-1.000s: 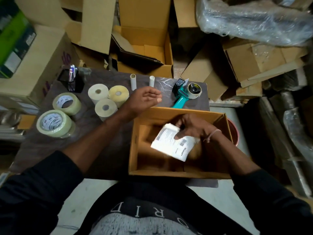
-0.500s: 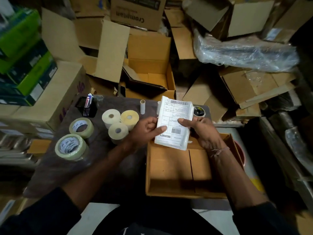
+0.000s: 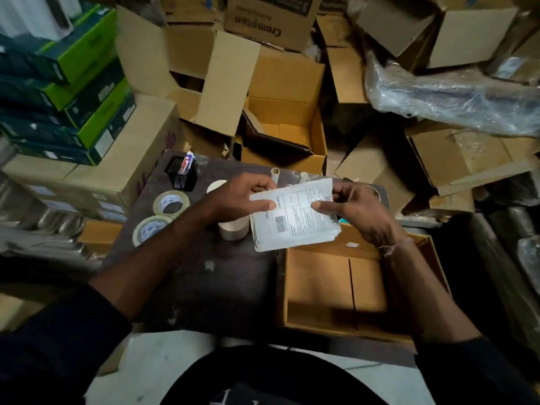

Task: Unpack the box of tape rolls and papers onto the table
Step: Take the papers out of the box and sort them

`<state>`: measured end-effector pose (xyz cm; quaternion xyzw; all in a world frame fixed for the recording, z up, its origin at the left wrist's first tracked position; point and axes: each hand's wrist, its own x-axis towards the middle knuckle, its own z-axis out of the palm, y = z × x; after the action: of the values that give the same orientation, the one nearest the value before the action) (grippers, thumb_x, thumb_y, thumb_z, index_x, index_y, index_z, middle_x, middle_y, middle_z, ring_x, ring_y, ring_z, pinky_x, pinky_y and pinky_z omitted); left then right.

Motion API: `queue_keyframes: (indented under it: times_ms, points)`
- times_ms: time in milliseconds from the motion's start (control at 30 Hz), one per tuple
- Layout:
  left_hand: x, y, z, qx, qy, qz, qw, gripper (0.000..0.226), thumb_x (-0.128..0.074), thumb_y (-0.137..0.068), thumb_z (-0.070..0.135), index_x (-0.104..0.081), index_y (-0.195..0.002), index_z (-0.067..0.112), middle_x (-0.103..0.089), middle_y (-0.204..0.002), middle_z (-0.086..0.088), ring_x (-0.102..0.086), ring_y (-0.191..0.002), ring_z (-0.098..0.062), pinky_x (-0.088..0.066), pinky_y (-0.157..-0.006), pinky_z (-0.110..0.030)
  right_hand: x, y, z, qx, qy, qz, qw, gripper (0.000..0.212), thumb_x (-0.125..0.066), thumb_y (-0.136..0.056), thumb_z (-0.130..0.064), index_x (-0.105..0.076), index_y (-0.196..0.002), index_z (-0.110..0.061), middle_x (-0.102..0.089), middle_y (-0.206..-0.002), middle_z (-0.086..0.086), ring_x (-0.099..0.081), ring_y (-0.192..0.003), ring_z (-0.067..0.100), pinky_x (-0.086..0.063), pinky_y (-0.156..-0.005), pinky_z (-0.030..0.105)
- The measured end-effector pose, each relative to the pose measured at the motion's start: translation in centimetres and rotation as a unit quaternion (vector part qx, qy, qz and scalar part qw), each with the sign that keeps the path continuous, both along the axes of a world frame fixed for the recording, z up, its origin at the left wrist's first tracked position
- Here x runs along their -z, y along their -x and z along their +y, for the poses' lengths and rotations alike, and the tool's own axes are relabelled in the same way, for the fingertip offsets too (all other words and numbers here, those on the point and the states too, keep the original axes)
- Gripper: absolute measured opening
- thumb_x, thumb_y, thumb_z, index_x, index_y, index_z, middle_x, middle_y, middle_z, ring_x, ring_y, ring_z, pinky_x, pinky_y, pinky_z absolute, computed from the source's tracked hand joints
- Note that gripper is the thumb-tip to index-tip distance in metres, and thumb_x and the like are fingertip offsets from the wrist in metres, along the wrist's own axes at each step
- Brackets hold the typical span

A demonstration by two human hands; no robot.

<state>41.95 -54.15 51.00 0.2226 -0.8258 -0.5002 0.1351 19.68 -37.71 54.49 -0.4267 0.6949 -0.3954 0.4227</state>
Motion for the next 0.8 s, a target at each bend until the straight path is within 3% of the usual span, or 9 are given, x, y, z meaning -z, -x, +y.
queue_keyframes:
  times_ms: [67,133,200,267,367,467,600,700,800]
  points:
    - [-0.1,-0.7,-0.4,-0.103,-0.047,0.06,0.992,0.027,-0.078,-0.087,0.018,-0.067,-0.11,0.01,-0.075,-0.103,0.0,-0.074,-0.092,-0.012,-0.061,-0.074,-0.032,0.6,-1.3,-0.6,0.034,0.02,-0.085,0.996,0.029,-0.07,-0.09,-0.004,-0.071,-0.119,-0.007,-0.077,-0.109,0.008,-0.074,-0.103,0.025,-0.061,-0.088,0.038]
    - [0.4,-1.1,-0.4,-0.207,-0.2,0.152,0.946,0.034,-0.075,-0.09,0.015,-0.062,-0.119,0.003,-0.076,-0.104,-0.007,-0.076,-0.091,-0.018,-0.06,-0.071,-0.031,1.5,-2.9,-1.1,0.124,0.039,-0.191,0.973,0.032,-0.07,-0.088,0.001,-0.07,-0.119,-0.006,-0.076,-0.112,0.013,-0.073,-0.105,0.032,-0.058,-0.094,0.045]
    - [1.3,-1.4,-0.2,-0.224,-0.371,0.215,0.875,0.041,-0.068,-0.095,0.021,-0.058,-0.129,-0.001,-0.073,-0.116,-0.018,-0.072,-0.105,-0.029,-0.06,-0.083,-0.04,2.4,-4.9,-1.7,0.207,0.047,-0.263,0.941,0.033,-0.069,-0.088,0.002,-0.07,-0.119,-0.007,-0.076,-0.111,0.014,-0.074,-0.099,0.03,-0.055,-0.095,0.047]
    - [2.3,-1.5,0.6,-0.209,-0.458,0.227,0.834,0.043,-0.064,-0.098,0.025,-0.057,-0.133,0.002,-0.069,-0.126,-0.02,-0.067,-0.116,-0.034,-0.056,-0.097,-0.046,2.9,-6.9,-2.2,0.261,0.051,-0.294,0.918,0.032,-0.068,-0.089,0.002,-0.069,-0.12,-0.006,-0.077,-0.108,0.015,-0.075,-0.089,0.027,-0.057,-0.082,0.041]
    - [3.3,-1.2,2.0,-0.196,-0.439,0.22,0.849,0.037,-0.061,-0.099,0.015,-0.057,-0.134,0.005,-0.07,-0.126,-0.015,-0.068,-0.117,-0.03,-0.056,-0.096,-0.043,3.2,-9.2,-2.5,0.277,0.053,-0.311,0.908,0.032,-0.068,-0.09,0.002,-0.064,-0.121,-0.007,-0.076,-0.107,0.014,-0.077,-0.083,0.022,-0.06,-0.057,0.027]
    - [3.6,-1.2,2.2,-0.229,-0.379,0.211,0.872,0.028,-0.059,-0.098,0.001,-0.061,-0.124,0.007,-0.073,-0.119,-0.013,-0.071,-0.11,-0.031,-0.061,-0.083,-0.04,3.7,-10.3,-2.2,0.245,0.025,-0.192,0.95,0.035,-0.074,-0.088,-0.005,-0.06,-0.119,-0.005,-0.074,-0.111,0.01,-0.076,-0.092,0.024,-0.065,-0.07,0.035]
    - [3.4,-2.0,1.8,-0.228,-0.286,0.191,0.911,0.025,-0.066,-0.093,-0.002,-0.065,-0.111,0.016,-0.076,-0.11,-0.006,-0.073,-0.104,-0.027,-0.061,-0.074,-0.033,3.7,-10.0,-2.4,0.227,0.066,0.02,0.972,0.03,-0.08,-0.083,-0.014,-0.059,-0.101,-0.002,-0.067,-0.092,0.005,-0.07,-0.084,0.021,-0.063,-0.075,0.039]
    - [3.3,-2.6,1.8,-0.233,-0.262,0.198,0.916,0.03,-0.072,-0.09,0.004,-0.065,-0.119,0.008,-0.075,-0.114,-0.009,-0.073,-0.105,-0.025,-0.061,-0.083,-0.038,3.6,-9.8,-2.8,0.204,0.09,0.042,0.974,0.028,-0.081,-0.082,-0.014,-0.06,-0.09,0.001,-0.068,-0.09,0.015,-0.071,-0.086,0.027,-0.062,-0.073,0.046]
    - [3.2,-3.0,1.8,-0.242,-0.304,0.205,0.898,0.029,-0.066,-0.096,0.012,-0.063,-0.124,0.004,-0.074,-0.117,-0.013,-0.072,-0.108,-0.029,-0.059,-0.091,-0.044,4.1,-9.9,-3.1,0.198,0.093,0.04,0.975,0.017,-0.079,-0.085,-0.013,-0.063,-0.082,-0.01,-0.073,-0.088,0.002,-0.074,-0.084,0.011,-0.064,-0.072,0.041]
